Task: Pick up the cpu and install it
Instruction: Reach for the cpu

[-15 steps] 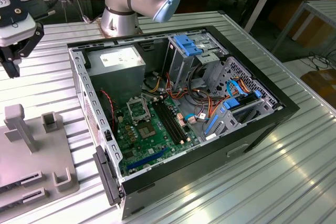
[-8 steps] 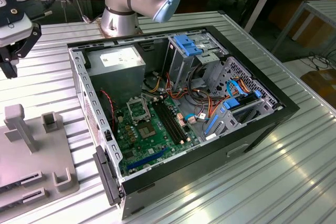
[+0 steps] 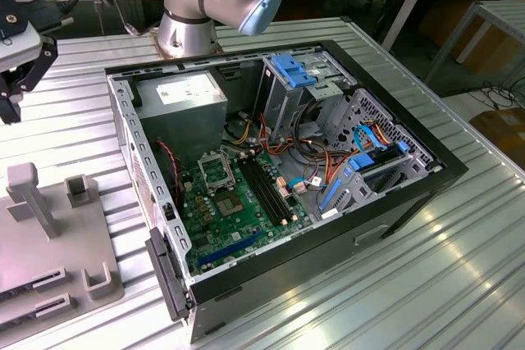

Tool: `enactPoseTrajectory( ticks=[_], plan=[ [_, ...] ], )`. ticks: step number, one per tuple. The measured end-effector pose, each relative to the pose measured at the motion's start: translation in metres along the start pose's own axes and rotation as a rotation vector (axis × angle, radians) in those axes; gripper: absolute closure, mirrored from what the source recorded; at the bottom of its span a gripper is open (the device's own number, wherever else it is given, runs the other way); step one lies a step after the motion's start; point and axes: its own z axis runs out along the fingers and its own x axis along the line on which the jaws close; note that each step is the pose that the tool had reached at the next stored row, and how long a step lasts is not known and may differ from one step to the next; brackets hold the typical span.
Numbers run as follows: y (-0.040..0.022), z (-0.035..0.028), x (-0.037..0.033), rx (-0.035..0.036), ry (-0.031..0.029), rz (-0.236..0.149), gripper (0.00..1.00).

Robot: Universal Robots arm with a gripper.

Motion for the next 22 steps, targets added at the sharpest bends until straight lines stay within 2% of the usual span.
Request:
enactPoseTrajectory(
  ticks=[10,22],
  plan=[
    [-0.0011,0.0002,0.0145,-0.0001,0.0000,0.000,0.89],
    [-0.0020,0.0005,0.0266,0.0000,0.0003,0.000,0.89]
  ],
)
